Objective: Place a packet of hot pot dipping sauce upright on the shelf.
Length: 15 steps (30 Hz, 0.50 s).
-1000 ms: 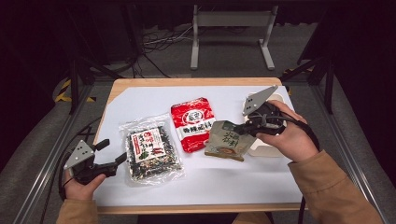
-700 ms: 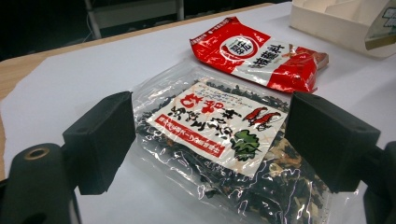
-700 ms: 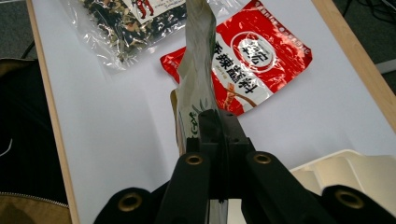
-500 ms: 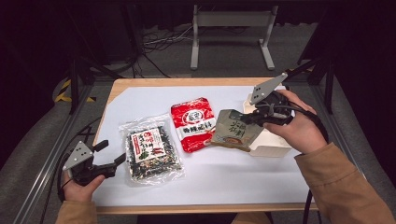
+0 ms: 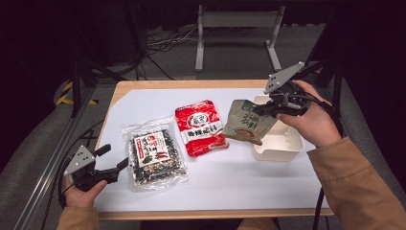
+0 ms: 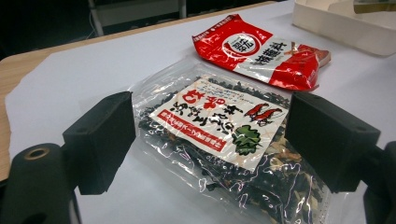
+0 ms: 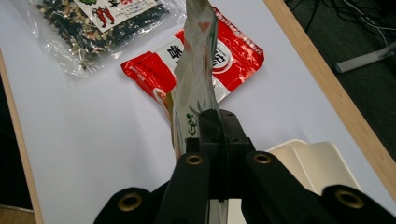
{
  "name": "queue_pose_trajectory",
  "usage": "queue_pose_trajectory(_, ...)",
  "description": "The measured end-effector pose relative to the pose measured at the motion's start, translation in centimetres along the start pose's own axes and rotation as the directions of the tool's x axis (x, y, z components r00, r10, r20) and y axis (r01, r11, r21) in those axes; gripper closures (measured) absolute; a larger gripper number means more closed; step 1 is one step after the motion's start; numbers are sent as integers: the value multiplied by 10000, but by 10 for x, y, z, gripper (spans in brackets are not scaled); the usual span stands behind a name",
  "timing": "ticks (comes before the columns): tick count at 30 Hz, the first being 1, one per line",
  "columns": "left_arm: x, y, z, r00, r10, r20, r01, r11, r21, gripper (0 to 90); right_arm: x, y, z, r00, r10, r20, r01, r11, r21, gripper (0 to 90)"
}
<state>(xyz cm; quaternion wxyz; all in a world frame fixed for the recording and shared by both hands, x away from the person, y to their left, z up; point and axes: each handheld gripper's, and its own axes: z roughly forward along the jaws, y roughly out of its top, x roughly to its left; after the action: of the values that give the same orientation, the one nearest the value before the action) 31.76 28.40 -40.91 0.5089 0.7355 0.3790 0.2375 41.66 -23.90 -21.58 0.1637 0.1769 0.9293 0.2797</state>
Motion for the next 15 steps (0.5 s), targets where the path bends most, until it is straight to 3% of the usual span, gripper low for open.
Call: queue_pose_trajectory(15,0,-1,1,10000,-38,20,38,10000,80,166,-34,-2,-4,9986,-290,452,281,9994,211,894)
